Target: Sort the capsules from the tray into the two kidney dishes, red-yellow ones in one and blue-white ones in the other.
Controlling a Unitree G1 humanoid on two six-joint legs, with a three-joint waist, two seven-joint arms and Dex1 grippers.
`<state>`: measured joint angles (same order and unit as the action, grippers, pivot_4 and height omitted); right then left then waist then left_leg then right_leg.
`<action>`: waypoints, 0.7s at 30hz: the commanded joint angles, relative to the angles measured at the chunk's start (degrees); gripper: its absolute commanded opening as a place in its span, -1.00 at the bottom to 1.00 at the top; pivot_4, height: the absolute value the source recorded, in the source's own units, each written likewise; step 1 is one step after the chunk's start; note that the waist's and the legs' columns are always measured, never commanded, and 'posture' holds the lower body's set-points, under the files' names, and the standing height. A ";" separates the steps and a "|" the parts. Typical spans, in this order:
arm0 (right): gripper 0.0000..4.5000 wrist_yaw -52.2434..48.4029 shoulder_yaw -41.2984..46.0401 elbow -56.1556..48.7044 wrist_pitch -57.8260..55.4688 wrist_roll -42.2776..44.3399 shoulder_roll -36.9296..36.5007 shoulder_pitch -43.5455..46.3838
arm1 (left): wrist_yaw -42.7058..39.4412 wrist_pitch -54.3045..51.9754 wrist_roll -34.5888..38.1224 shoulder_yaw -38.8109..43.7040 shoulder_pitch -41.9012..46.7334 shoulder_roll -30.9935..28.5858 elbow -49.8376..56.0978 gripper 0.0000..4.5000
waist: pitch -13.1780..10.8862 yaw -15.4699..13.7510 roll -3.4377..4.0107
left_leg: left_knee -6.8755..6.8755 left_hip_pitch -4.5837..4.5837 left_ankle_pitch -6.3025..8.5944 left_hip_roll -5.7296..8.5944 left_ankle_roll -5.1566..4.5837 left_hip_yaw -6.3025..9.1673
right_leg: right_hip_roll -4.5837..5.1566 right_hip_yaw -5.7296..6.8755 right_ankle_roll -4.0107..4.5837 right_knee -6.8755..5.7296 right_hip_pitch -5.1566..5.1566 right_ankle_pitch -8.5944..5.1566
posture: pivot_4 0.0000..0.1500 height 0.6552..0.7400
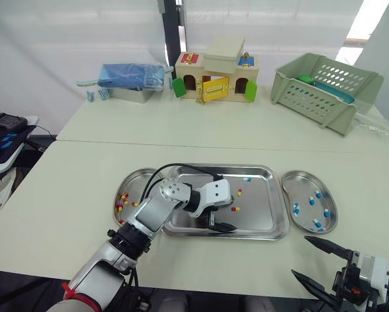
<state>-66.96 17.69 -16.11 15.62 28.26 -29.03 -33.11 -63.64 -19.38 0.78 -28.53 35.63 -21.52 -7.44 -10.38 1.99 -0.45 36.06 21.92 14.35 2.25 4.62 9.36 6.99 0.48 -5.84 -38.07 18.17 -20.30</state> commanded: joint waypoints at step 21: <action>1.00 1.32 0.22 -2.04 0.56 1.24 -1.08 -0.50 | 0.84 4.17 -2.71 -1.18 -0.46 1.65 -1.41 -0.99 | 0.03 -0.07 0.00 | 0.01 -0.02 0.00 0.01 0.00 0.00 | 0.01 0.00 0.00 -0.01 -0.02 0.00 | 1.00 1.00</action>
<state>-65.83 17.63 -16.12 15.63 28.30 -29.60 -33.15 -62.99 -15.60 -1.20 -29.31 35.61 -19.80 -8.91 -10.35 1.92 -0.45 36.07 21.91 14.35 2.25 4.63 9.36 7.00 0.48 -5.84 -38.08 18.14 -20.30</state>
